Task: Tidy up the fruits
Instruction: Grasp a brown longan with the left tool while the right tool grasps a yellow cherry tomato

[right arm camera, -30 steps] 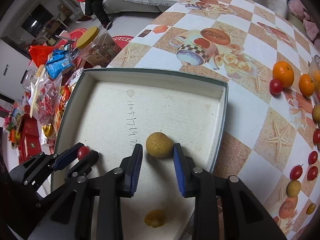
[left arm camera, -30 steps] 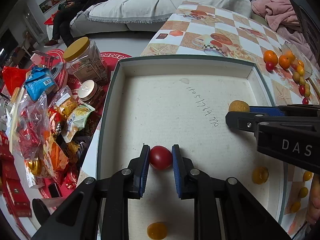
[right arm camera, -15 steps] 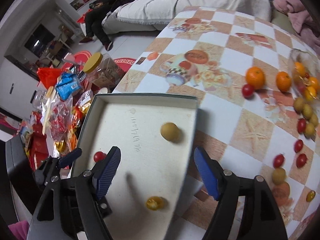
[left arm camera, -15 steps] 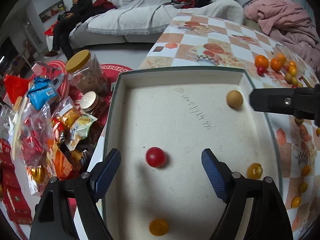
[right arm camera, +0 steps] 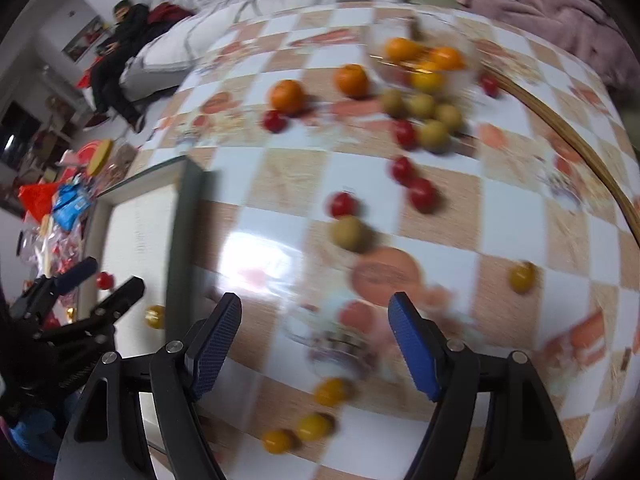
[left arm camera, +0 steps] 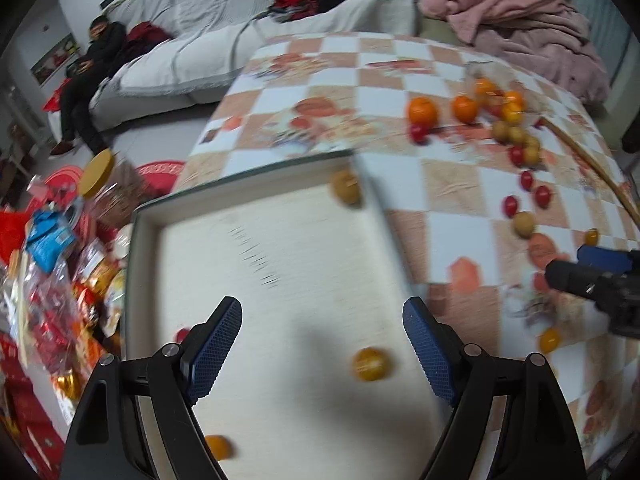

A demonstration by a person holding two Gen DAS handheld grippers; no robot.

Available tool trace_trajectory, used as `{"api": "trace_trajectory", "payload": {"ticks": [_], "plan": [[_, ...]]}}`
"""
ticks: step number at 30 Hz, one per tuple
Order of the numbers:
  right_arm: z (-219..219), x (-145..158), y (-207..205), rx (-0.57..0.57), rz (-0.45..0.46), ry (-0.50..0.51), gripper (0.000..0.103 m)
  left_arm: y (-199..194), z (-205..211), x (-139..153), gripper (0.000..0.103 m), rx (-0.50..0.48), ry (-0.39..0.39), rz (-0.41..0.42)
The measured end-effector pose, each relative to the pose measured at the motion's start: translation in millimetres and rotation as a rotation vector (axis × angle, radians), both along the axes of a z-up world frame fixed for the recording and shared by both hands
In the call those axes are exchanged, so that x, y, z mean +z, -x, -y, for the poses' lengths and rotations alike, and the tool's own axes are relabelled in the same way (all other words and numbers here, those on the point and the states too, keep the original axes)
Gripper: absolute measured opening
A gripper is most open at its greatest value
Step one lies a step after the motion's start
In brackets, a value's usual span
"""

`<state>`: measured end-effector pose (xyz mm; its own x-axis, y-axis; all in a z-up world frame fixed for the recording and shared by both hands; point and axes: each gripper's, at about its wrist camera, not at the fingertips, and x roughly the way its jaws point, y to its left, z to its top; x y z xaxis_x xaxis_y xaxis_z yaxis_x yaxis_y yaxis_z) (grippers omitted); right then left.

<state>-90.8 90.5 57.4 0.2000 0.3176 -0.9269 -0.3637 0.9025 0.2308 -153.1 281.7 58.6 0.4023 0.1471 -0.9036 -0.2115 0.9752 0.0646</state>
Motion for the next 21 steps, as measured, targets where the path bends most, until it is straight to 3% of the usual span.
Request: {"api": "trace_trajectory", "payload": {"ticks": [9,21], "plan": [[83,-12,-10,-0.157,-0.007,0.072,0.079,-47,76,0,0.083,-0.125,0.061,-0.004],[109,-30,-30,-0.131,0.009,0.108,0.079,-92,117,-33,0.083,-0.072,0.103,-0.058]]}}
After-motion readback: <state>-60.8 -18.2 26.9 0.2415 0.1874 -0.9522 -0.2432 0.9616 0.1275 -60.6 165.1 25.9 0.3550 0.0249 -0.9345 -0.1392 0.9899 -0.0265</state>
